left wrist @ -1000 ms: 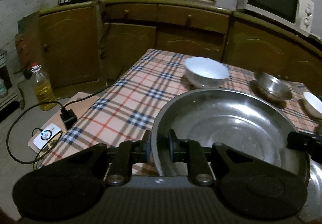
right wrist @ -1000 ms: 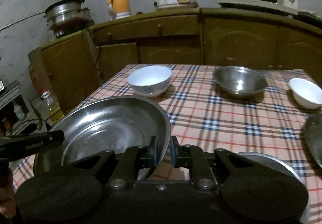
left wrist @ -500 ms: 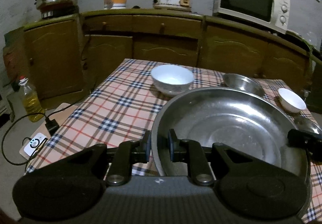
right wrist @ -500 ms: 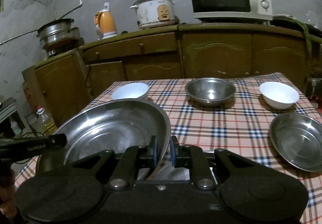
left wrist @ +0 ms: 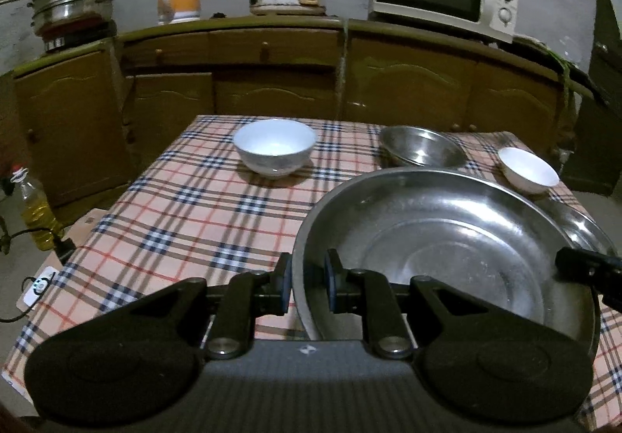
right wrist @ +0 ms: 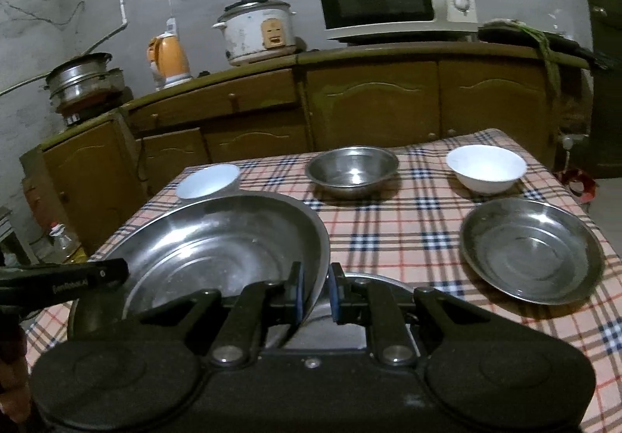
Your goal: Organize plates and bowls
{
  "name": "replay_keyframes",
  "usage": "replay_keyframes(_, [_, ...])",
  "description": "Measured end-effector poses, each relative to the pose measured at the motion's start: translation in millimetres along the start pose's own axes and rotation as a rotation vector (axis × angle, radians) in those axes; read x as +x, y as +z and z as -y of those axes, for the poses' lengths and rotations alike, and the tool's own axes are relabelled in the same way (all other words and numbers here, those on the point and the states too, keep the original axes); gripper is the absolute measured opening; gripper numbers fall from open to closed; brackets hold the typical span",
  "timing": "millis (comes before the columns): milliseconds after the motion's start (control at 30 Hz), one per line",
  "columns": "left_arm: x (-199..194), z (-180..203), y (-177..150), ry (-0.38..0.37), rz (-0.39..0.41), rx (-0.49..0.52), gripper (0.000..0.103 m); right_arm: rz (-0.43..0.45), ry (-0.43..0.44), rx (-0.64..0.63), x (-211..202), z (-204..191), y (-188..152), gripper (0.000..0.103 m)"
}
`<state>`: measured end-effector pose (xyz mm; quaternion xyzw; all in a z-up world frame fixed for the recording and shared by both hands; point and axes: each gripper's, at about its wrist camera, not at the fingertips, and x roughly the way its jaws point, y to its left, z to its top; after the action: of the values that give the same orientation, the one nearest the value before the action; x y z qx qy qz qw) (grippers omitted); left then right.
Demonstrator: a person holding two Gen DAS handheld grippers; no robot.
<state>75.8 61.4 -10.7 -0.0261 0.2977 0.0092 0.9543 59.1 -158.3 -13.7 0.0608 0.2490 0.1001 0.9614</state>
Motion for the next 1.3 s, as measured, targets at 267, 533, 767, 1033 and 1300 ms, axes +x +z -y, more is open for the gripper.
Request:
replay_keyframes(267, [10.6, 22.9, -5.8, -0.044, -0.022, 0.034, 0.018, -0.006, -0.051, 0.036, -4.9, 25.0, -7.9, 0.018])
replay_keyframes(533, [27.2, 39.1, -14.6, -0.066, -0.053, 0.064, 0.018, -0.035, -0.085, 0.063, 2.8, 43.5, -19.3, 0.018])
replay_keyframes(767, [42.3, 53.9, -26.5, -0.083, -0.089, 0.096, 0.018, -0.078, -0.125, 0.075, 13.3, 61.0, -34.1, 0.018])
replay_keyframes(1033, [55.3, 64.6, -38.0, -0.087, -0.131, 0.130, 0.019, -0.116, -0.154, 0.082, 23.7, 71.8, -47.6, 0.018])
replay_keyframes(1300, [62.5, 70.1, -45.2, -0.082, -0.148, 0.151, 0.020, -0.115, -0.169, 0.061, 29.7, 73.9, -51.8, 0.018])
